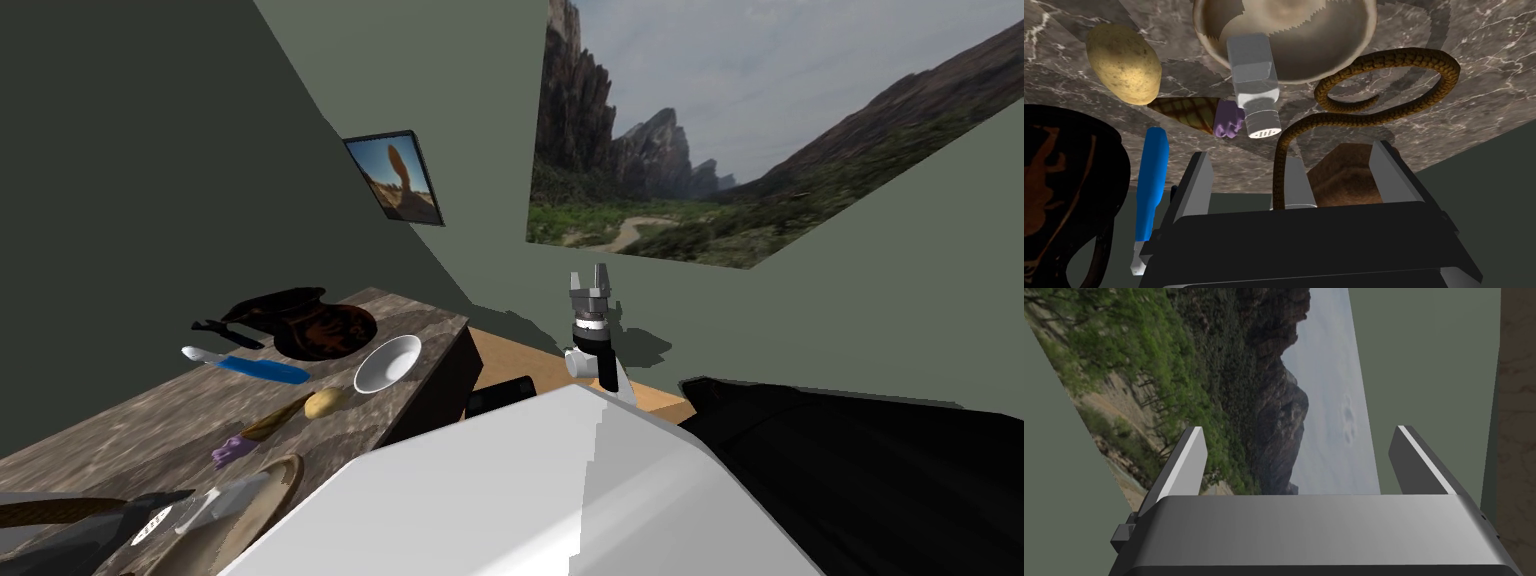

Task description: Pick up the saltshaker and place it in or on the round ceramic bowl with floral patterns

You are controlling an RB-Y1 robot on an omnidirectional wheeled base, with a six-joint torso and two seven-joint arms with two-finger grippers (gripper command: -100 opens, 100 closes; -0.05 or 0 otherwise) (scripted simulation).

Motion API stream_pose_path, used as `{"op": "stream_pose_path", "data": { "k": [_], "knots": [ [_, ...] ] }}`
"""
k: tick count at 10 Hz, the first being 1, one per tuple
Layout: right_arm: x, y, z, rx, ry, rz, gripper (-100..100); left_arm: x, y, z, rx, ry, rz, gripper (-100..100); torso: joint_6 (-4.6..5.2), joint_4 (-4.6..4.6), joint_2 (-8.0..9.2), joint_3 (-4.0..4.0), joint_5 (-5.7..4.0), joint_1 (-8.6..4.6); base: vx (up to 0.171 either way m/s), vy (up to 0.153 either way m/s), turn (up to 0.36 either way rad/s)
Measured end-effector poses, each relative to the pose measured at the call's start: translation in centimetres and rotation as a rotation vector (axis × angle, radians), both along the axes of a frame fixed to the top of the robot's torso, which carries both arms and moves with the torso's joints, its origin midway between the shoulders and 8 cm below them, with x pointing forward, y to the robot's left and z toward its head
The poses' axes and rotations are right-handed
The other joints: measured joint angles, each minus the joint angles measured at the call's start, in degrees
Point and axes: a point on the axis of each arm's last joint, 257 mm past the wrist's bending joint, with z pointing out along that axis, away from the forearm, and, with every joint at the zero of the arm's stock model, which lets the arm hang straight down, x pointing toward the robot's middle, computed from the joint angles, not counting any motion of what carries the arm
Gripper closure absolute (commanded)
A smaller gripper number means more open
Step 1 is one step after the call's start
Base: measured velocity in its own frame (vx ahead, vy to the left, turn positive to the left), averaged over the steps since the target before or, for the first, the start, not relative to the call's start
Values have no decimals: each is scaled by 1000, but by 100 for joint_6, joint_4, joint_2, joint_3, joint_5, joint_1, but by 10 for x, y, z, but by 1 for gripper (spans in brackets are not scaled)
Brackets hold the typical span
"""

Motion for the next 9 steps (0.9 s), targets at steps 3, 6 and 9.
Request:
{"op": "stream_pose_path", "data": {
  "k": [3,6,9],
  "knots": [
    [0,0,0,0,0,0,0,3,-8,11,3,7,-13,-100,-1,0,0,0,0,0,3,-4,9],
    [0,0,0,0,0,0,0,3,-8,11,4,8,-14,0,0,1,2,1,1,3,0,0,0],
    [0,0,0,0,0,0,0,3,-8,11,4,8,-14,0,0,1,2,1,2,4,0,0,0]
  ]
}}
